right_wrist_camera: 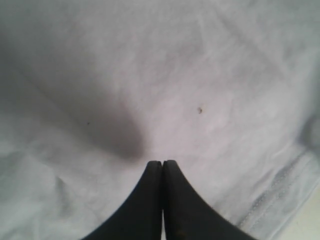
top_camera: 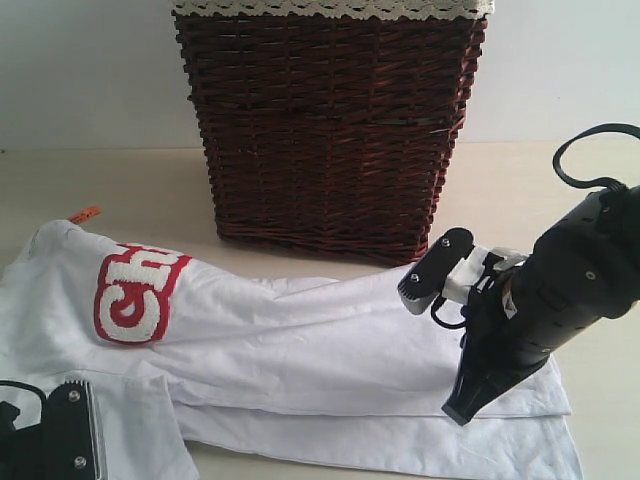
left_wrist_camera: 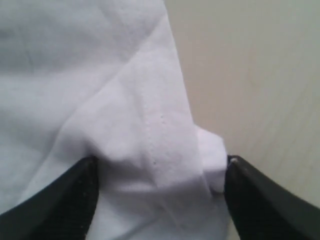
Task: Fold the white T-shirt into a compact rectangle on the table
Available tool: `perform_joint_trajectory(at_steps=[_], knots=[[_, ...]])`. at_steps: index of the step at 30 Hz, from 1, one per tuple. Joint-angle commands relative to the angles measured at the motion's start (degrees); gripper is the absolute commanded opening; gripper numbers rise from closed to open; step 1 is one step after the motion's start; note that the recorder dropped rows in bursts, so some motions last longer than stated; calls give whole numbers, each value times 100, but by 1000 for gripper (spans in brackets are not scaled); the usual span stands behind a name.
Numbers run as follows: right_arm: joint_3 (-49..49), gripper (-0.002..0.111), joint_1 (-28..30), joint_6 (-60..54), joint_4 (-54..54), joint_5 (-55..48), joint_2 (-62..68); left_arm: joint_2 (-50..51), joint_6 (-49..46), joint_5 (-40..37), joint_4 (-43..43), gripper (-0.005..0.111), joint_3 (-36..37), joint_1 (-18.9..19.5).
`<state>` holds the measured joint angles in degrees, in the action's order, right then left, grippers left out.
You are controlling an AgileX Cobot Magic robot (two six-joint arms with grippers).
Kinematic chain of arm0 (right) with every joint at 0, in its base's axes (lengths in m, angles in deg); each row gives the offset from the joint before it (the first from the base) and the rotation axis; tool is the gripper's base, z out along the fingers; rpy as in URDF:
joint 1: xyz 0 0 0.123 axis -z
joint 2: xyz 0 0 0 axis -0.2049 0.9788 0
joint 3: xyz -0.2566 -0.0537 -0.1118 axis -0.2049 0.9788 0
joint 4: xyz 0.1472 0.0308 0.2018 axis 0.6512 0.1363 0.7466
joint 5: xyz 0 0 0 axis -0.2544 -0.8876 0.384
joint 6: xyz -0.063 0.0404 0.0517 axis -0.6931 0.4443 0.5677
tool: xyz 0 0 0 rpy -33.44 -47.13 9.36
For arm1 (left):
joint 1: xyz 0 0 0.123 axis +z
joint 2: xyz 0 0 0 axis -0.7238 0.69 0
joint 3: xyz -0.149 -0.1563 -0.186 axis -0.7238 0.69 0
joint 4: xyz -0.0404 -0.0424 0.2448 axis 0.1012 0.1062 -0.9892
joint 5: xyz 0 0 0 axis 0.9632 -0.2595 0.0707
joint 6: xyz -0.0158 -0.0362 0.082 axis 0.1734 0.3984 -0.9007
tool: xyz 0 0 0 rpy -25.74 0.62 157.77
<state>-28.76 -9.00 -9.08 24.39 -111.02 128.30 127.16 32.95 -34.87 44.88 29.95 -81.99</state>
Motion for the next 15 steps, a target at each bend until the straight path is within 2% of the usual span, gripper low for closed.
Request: perform_joint_trajectory(at_steps=[1,3,5,7,9,15], knots=[[7,0,-16,5,38,73,-62,134,9,386,27,51,24,-41],[7,0,-16,5,76,75,-62,134,9,413,27,29,24,-41],[7,0,-16,5,130,75,-62,134,9,413,3,0,24,-41],[7,0,-16,5,186,85,-62,123,-11,186,-26,0,-67,-41],[7,0,-16,5,186,85,-62,34,-11,-446,-34,0,-297,-41],[7,0,-16,5,287,145,-62,-562,13,-3642,-404,0,-1314,-41]])
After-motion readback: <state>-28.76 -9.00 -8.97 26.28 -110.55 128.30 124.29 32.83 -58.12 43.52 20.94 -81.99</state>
